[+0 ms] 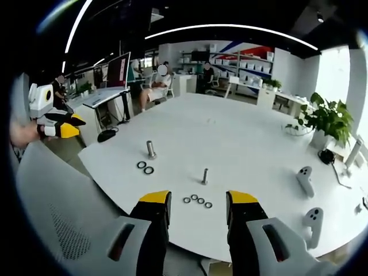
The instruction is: Place the washer onto the threaded stud by aligning its center hole with the stud, sliding it down to the base, and recovering from edge contact or off-axis alignment until the washer reaches the visible bottom stop.
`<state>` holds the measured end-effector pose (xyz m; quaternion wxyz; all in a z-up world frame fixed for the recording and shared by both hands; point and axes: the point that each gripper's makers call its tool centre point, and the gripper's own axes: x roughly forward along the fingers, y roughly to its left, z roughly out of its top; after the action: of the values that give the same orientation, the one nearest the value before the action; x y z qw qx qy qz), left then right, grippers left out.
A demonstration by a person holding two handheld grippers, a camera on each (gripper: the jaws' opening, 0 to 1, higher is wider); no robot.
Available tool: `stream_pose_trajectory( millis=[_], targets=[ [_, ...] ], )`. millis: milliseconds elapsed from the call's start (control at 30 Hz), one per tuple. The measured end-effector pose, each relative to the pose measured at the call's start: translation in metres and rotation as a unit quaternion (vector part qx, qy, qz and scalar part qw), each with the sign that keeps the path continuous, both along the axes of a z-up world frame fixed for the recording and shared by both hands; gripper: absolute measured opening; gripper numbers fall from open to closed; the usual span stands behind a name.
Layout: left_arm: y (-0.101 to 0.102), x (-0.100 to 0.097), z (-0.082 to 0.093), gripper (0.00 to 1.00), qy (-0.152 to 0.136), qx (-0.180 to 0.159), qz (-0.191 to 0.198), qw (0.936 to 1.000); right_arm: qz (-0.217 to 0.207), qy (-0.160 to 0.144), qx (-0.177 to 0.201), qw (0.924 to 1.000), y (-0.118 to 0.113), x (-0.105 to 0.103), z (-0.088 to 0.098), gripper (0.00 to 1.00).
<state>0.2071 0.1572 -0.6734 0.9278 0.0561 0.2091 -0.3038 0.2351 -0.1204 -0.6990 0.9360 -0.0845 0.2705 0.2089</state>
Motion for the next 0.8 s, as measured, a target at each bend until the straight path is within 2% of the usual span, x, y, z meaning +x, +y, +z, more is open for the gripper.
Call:
stream_pose_trajectory(
  millis=[800],
  targets=[
    [0.0052, 0.0011, -0.0015, 0.26, 0.002, 0.004, 0.013, 0.9999, 0.003, 0.007, 0.002, 1.0000, 0.0023, -0.0017, -0.0014, 0.40]
  ],
)
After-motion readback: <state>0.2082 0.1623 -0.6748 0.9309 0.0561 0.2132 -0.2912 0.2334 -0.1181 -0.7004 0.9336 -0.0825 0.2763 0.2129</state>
